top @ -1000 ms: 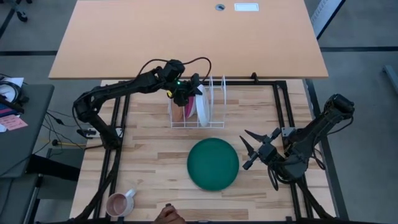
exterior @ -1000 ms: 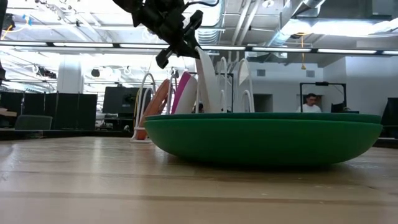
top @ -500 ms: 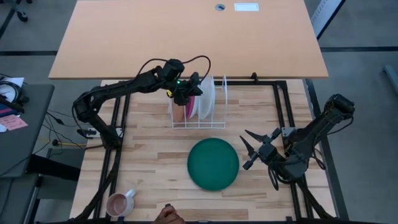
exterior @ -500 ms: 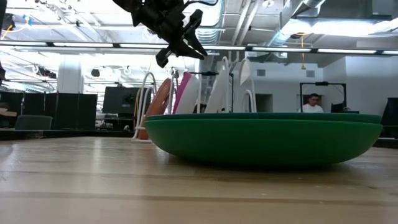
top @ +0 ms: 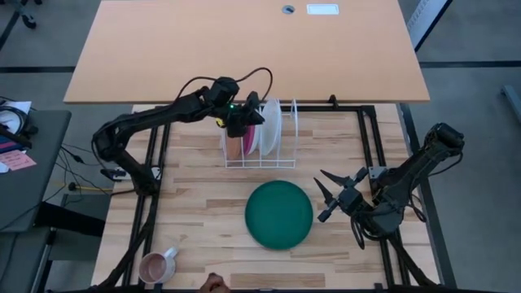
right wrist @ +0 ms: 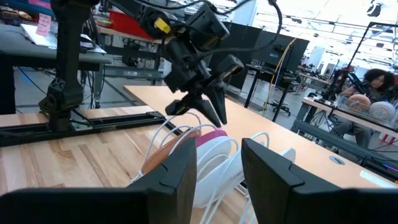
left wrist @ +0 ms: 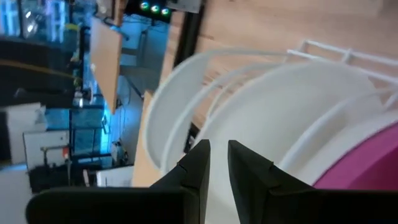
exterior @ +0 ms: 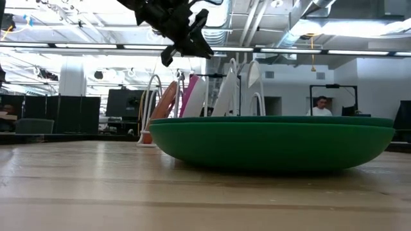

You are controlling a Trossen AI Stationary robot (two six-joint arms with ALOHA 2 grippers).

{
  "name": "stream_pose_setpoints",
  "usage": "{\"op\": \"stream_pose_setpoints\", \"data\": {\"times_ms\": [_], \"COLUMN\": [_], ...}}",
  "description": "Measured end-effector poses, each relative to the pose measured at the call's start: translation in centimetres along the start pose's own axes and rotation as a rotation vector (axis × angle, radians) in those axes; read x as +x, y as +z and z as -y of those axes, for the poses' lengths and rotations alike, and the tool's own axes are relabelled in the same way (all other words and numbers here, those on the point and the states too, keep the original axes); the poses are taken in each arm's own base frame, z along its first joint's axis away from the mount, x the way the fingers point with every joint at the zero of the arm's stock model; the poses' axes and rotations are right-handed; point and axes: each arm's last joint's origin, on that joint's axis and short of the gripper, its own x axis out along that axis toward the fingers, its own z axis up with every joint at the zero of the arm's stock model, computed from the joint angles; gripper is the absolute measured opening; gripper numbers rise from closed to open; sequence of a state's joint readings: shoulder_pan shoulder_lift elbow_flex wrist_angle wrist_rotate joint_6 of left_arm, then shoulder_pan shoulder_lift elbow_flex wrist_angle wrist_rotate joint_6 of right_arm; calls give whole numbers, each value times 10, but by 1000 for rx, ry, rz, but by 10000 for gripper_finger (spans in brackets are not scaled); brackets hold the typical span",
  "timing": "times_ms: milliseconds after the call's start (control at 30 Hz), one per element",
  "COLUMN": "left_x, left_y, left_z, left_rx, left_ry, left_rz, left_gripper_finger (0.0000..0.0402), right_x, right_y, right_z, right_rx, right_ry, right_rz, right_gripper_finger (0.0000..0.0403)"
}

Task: Sort dishes
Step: Put the dark green plate in the dish rack

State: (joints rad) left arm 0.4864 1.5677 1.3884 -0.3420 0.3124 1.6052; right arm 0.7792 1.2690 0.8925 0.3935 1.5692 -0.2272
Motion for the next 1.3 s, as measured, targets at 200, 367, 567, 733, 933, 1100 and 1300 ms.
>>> {"op": "stream_pose_setpoints", "data": {"times_ms": [200, 367, 567, 733, 933, 1100, 1300], "left_x": [-32, -75, -107, -104, -86, -73, -51], "left_y": [25, 53, 75, 98, 123, 136, 149], "left_z": [-16, -31, -20, -6, 19, 44, 90], "left_rx": [-351, -903, -1275, -1404, -1418, -1410, -1454], "left_ry": [96, 185, -8, -246, -355, -344, -385], "left_rz": [-5, 115, 208, 228, 136, -4, -88], "left_gripper_finger": [53, 52, 52, 52, 52, 52, 52], "right_x": [0, 0, 0, -1, -6, -10, -6], "right_y": [0, 4, 13, 12, 11, 9, -3], "right_z": [0, 1, 1, 0, -1, -2, -5], "right_rx": [0, 200, 320, 332, 357, 326, 161], "right_ry": [0, 0, 104, 110, 131, 144, 140], "right_rz": [0, 0, 26, 25, 24, 23, 15], "right_gripper_finger": [133, 133, 133, 133, 133, 133, 133]}}
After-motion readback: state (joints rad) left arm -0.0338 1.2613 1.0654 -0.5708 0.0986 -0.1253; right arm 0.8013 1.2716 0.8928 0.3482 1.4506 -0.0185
